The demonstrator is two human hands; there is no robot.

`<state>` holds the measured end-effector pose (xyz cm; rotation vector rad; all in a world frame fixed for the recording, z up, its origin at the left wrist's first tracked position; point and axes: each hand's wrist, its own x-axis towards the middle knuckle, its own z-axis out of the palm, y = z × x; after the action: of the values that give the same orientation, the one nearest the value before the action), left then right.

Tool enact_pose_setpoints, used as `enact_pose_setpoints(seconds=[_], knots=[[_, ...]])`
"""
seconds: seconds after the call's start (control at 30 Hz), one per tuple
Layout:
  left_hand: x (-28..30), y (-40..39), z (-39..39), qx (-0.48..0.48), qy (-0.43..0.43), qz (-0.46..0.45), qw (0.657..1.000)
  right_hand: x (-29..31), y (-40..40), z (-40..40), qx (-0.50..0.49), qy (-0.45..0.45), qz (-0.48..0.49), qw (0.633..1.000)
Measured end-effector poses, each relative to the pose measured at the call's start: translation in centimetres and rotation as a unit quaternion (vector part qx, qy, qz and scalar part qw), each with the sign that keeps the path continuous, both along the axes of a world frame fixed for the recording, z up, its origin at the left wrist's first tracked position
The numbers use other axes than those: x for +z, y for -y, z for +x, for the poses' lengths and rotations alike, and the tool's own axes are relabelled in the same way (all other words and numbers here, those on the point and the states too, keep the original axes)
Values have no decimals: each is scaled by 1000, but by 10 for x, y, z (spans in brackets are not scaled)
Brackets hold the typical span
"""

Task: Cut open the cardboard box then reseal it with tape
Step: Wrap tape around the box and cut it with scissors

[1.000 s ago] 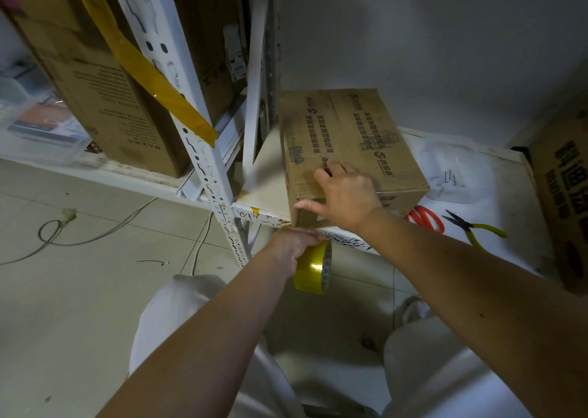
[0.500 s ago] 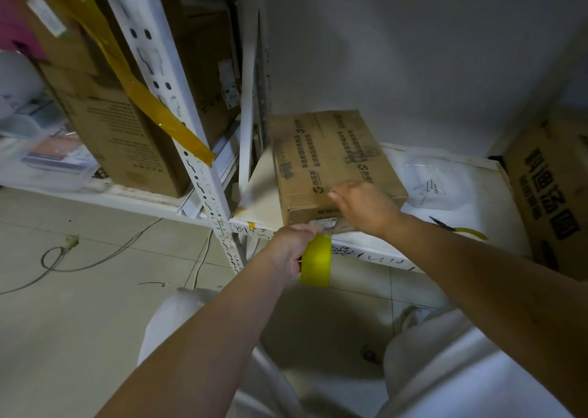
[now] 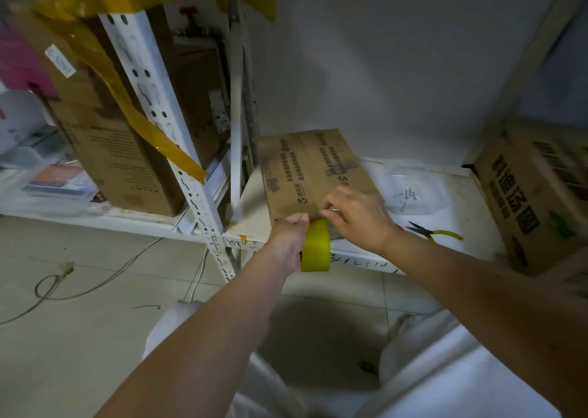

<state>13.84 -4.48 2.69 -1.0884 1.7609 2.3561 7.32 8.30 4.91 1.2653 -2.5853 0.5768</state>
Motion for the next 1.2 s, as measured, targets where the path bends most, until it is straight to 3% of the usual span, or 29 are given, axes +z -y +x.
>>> enact_pose_setpoints(seconds=[0.47, 0.7, 0.93, 1.2], knots=[[7, -9, 2, -52, -37, -152, 986, 3, -6, 2, -32, 8, 32, 999], [8, -11, 2, -46, -57, -167, 983, 2, -7, 5, -70, -5, -12, 997], [8, -12, 0, -46, -63, -168, 983, 0, -10, 7, -33, -105, -52, 993], [13, -11, 3, -56, -76, -173, 980, -1, -3, 7, -36, -86, -46, 995]])
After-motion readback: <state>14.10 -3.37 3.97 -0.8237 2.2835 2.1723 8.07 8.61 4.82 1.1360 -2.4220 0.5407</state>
